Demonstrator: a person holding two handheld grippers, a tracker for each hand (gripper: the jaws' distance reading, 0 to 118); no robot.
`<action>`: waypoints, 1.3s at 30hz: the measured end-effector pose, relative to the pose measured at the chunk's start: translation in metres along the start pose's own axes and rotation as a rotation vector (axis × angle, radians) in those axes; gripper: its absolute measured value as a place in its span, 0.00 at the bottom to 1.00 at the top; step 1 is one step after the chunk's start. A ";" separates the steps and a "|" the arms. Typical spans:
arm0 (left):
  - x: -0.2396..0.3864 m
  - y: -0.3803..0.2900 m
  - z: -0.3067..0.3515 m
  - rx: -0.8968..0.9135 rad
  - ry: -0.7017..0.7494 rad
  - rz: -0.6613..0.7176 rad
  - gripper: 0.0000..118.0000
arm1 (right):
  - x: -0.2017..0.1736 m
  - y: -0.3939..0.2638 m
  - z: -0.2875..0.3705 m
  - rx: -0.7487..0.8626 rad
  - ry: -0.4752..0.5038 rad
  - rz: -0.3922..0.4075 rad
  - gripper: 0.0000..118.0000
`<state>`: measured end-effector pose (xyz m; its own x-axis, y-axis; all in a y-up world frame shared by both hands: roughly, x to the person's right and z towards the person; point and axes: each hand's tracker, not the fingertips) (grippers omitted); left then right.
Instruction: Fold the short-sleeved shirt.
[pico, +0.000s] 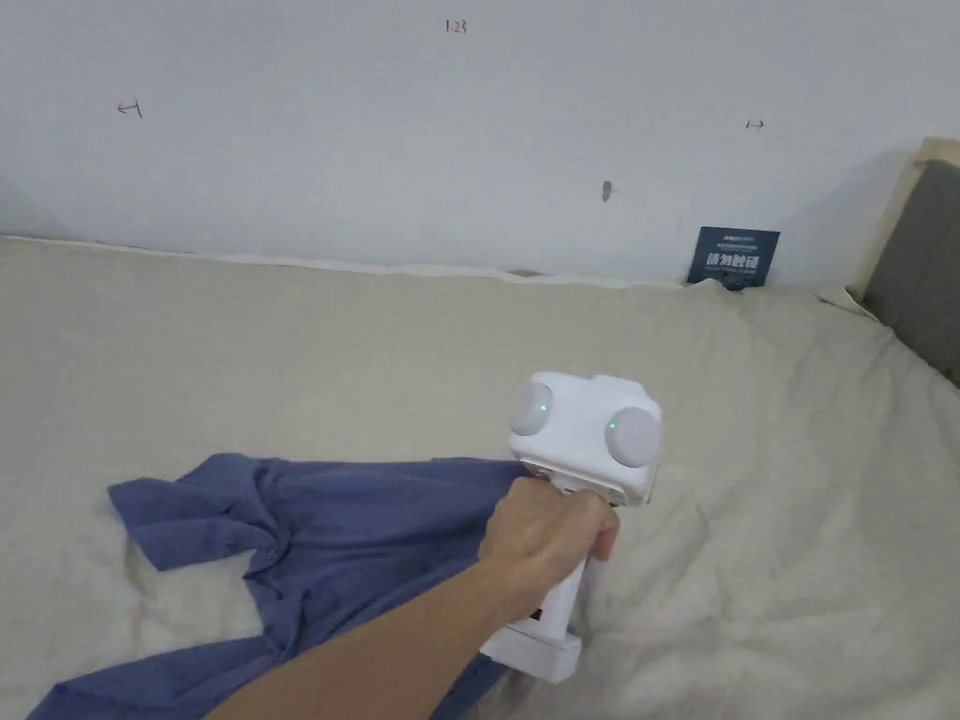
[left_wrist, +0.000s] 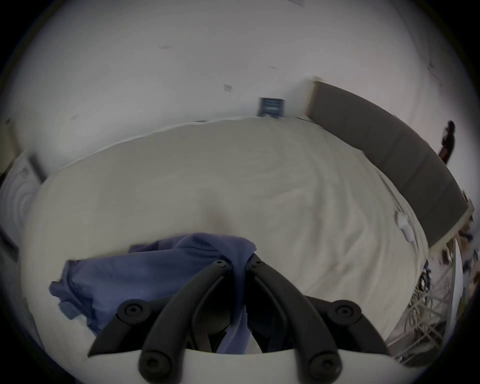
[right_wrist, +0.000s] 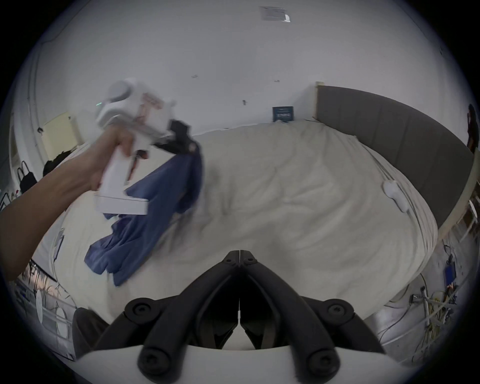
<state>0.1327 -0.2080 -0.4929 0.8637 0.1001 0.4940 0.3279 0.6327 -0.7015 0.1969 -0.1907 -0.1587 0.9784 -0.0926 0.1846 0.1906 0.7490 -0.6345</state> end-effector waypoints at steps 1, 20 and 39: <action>0.016 0.000 -0.016 -0.019 -0.024 -0.017 0.08 | 0.006 0.001 -0.003 -0.005 -0.004 -0.002 0.00; -0.093 -0.088 0.085 -0.004 0.004 0.091 0.93 | -0.011 0.002 -0.020 -0.017 0.042 -0.036 0.00; -0.294 -0.328 0.218 -0.167 0.326 0.358 0.77 | -0.106 -0.025 -0.009 -0.084 0.189 0.094 0.00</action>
<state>-0.3126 -0.2772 -0.2963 0.9989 0.0263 0.0401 0.0231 0.4684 -0.8832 0.0892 -0.2053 -0.1695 0.9883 -0.1518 -0.0170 0.0960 0.7037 -0.7040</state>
